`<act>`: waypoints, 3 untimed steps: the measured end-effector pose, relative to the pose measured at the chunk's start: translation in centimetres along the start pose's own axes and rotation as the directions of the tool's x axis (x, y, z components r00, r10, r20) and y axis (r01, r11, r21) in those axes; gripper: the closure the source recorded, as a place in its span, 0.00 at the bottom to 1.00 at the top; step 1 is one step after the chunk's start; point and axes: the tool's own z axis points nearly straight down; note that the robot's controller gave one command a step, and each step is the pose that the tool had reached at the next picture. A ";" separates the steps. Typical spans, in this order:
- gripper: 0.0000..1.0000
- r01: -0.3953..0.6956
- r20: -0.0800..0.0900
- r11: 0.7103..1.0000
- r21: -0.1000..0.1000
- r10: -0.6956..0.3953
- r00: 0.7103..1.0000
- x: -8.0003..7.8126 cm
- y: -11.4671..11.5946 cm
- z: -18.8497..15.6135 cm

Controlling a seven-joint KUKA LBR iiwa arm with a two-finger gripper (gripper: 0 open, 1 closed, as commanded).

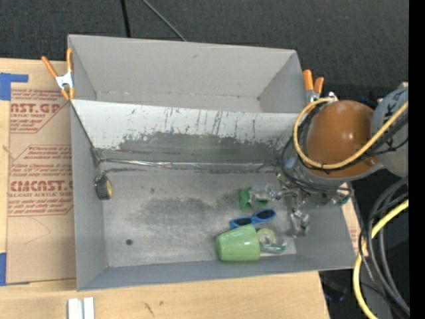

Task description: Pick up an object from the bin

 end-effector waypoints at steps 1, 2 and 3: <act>0.00 0.208 -0.001 0.978 0.000 -0.208 0.978 -5.1 3.8 2.7; 0.00 0.188 0.003 0.982 0.003 -0.188 0.982 -5.4 4.9 2.6; 1.00 0.187 0.000 0.982 -0.001 -0.187 0.982 -5.3 4.9 2.7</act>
Offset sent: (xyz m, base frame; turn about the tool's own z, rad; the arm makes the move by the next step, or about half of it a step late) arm 0.0086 0.0610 -0.0264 -0.2077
